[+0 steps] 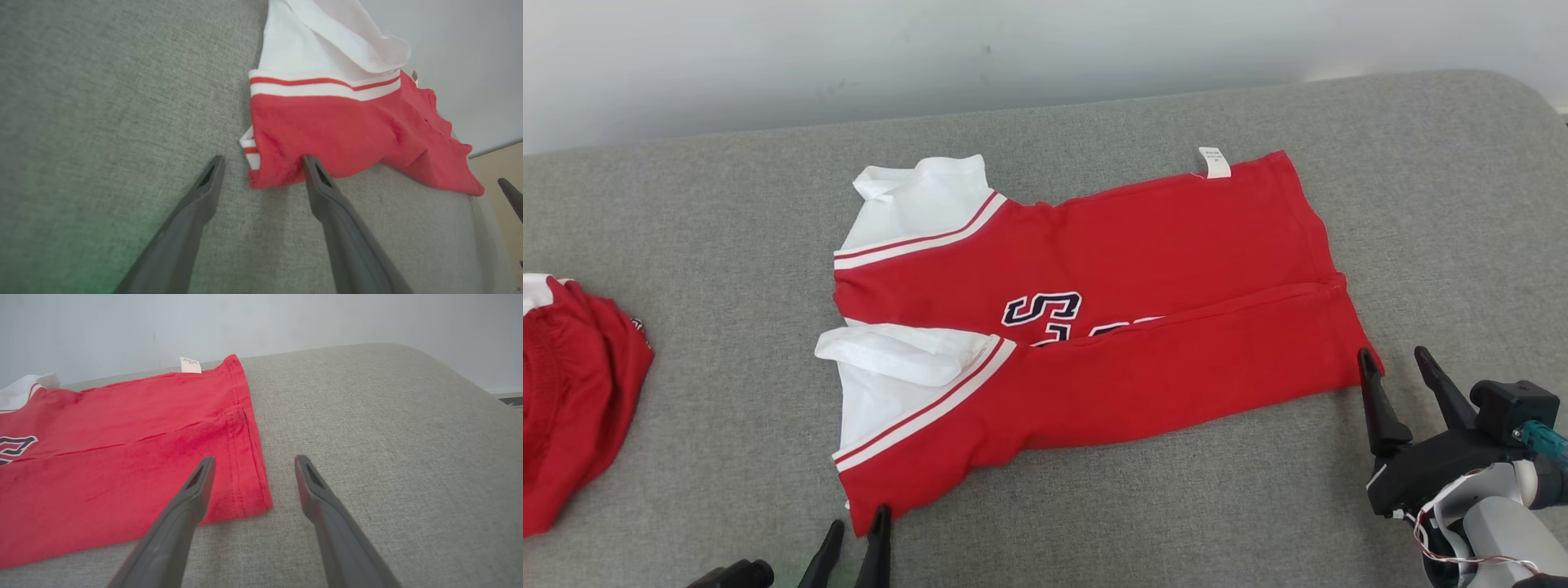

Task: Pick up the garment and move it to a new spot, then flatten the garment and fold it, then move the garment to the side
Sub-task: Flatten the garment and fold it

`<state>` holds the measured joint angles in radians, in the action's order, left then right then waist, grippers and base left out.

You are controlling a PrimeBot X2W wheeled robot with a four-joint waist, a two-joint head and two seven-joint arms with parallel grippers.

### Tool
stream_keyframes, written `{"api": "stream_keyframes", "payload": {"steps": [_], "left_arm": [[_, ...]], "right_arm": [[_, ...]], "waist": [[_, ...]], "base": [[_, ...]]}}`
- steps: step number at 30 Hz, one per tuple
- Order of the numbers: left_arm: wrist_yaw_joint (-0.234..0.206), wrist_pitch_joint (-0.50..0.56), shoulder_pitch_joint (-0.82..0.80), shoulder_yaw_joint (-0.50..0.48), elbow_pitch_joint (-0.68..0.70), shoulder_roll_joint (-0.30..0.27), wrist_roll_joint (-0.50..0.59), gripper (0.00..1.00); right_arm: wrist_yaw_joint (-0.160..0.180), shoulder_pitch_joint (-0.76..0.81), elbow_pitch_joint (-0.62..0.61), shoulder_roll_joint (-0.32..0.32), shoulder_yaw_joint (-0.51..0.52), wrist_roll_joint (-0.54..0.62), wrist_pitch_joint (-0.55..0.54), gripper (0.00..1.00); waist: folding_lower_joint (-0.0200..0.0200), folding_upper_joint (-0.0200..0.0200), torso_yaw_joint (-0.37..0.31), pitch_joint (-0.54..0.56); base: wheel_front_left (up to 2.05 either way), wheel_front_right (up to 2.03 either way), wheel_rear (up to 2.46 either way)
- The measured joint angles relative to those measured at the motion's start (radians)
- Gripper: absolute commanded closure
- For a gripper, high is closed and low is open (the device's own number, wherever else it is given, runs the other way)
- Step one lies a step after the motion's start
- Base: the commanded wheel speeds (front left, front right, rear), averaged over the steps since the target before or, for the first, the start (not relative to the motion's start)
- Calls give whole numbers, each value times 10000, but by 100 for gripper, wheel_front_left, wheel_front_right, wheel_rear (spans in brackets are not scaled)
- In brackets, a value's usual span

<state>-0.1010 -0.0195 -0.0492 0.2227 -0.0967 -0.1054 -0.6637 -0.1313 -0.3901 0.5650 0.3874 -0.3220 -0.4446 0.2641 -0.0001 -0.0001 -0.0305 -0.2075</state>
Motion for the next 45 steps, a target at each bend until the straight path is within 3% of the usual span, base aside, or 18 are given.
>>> {"api": "stream_keyframes", "payload": {"steps": [1, 2, 3, 4, 15, 16, 17, 19, 20, 21, 22, 32, 45], "left_arm": [[25, -4, -24, -12, -40, 12, -123, 0], [27, 13, -59, 13, -82, 6, -144, 9], [69, 132, -139, 56, -222, -8, -167, 96], [115, 174, -156, 90, -272, -42, -169, 100], [337, 263, -170, 293, -142, -297, -121, 100], [336, 263, -182, 303, -125, -326, -102, 100], [337, 263, -192, 322, -111, -353, -61, 100], [336, 261, -199, 324, -63, -387, -40, 100], [337, 259, -203, 328, -40, -410, -38, 100], [351, 249, -205, 330, -21, -431, -31, 100], [353, 217, -206, 328, -13, -460, -27, 100], [477, 54, -146, 359, 359, -729, 134, 100], [284, 221, 1419, 399, 1891, -1081, 38, 100]], "right_arm": [[0, -17, 4, 2, -21, -2, -2, 0], [0, -39, 10, 2, -42, -2, -2, 0], [0, -74, 21, 6, -73, -8, 0, 0], [0, -74, 50, 15, -84, -25, 0, 0], [0, -1081, 2128, -190, -1298, -1845, -21, 0], [0, -1171, 2326, -173, -1415, -1988, -58, 1], [0, -1274, 2499, -165, -1494, -2180, -77, 13], [0, -1442, 2755, -130, -1726, -2420, -84, 12], [0, -1504, 2828, -102, -1860, -2500, -77, 19], [0, -1543, 2869, -84, -1979, -2663, -71, 64], [0, -1561, 2895, -59, -2105, -2836, -52, 100], [-2, -1447, 2560, 407, -2895, -3952, -6, 100], [0, 546, 579, 1505, -2750, -4439, -2, 100]], "waist": [[0, 0, -5, -5], [0, 0, -7, -8], [0, 0, -13, -7], [0, 0, -16, -4], [2, 1, 139, -83], [2, 1, 175, -88], [1, 1, 209, -92], [2, 0, 257, -96], [2, 1, 260, -100], [1, 1, 258, -100], [2, 1, 253, -100], [2, 1, 125, 86], [1, 0, -136, 595]], "base": [[0, 0, 0], [0, 0, 0], [0, 0, 0], [0, 0, 0], [0, 0, 0], [0, 0, 0], [0, 0, 0], [0, 0, 0], [0, 0, 0], [0, 0, 0], [0, 0, 0], [0, 0, 0], [0, 0, 0]]}}
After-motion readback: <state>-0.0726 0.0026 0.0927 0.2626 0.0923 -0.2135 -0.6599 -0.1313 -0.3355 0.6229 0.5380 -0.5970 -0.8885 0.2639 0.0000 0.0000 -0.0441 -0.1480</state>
